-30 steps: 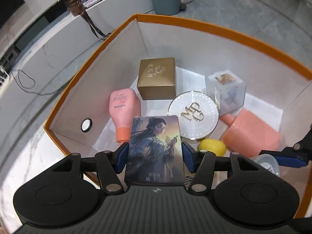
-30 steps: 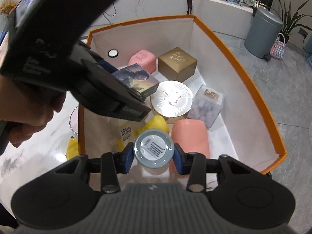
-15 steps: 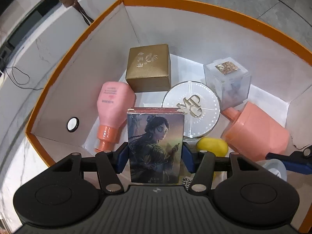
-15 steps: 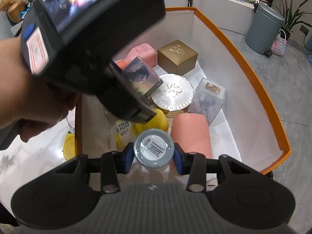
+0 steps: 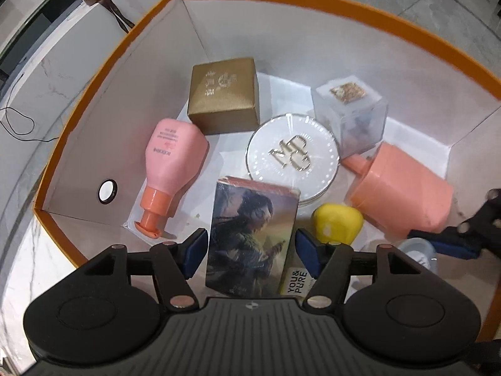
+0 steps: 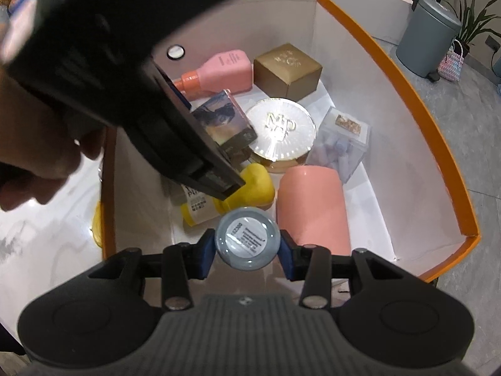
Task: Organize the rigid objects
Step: 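Lower the photo-card box and grey jar into the box and open both tools, then withdraw both tools from the box toward the pink compact and yellow tape measure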
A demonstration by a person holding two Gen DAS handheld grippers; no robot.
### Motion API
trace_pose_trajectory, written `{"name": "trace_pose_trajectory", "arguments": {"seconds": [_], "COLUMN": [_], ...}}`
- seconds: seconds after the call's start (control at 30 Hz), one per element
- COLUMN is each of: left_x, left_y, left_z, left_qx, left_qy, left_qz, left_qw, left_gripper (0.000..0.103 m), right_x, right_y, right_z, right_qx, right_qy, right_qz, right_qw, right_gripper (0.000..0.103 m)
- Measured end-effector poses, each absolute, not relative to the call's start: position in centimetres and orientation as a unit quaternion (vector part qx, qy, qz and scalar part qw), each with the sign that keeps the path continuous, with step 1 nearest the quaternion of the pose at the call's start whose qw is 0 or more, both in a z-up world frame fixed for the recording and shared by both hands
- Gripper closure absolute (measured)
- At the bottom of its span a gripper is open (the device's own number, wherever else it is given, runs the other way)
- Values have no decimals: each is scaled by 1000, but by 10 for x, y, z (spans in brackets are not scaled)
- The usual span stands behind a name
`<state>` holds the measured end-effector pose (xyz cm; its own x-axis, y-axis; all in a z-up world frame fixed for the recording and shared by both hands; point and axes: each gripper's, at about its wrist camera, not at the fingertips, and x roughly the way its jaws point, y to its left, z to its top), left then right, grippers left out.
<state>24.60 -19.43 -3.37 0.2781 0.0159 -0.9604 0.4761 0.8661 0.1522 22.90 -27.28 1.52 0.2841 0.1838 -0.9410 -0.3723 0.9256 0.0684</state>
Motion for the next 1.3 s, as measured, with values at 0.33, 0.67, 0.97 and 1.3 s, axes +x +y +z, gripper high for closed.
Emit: {"name": "trace_pose_trajectory", "arguments": {"seconds": [0.33, 0.67, 0.97, 1.3], "left_x": [245, 238, 224, 198], "left_y": [-178, -153, -119, -76], "left_z": [-3, 30, 55, 60], "left_qx": [161, 121, 86, 53], "left_qy": [559, 525, 495, 485], "left_qz": [-163, -169, -159, -145], "left_qw": [797, 825, 850, 861], "left_gripper": [21, 21, 21, 21], "right_x": [233, 232, 225, 210], "right_y": [-285, -290, -286, -267], "right_z": [26, 39, 61, 86], "right_qx": [-59, -49, -43, -53], "right_qy": [558, 543, 520, 491], "right_qz": [161, 146, 149, 163], "right_qw": [812, 826, 840, 854], "right_gripper": [47, 47, 46, 46]}}
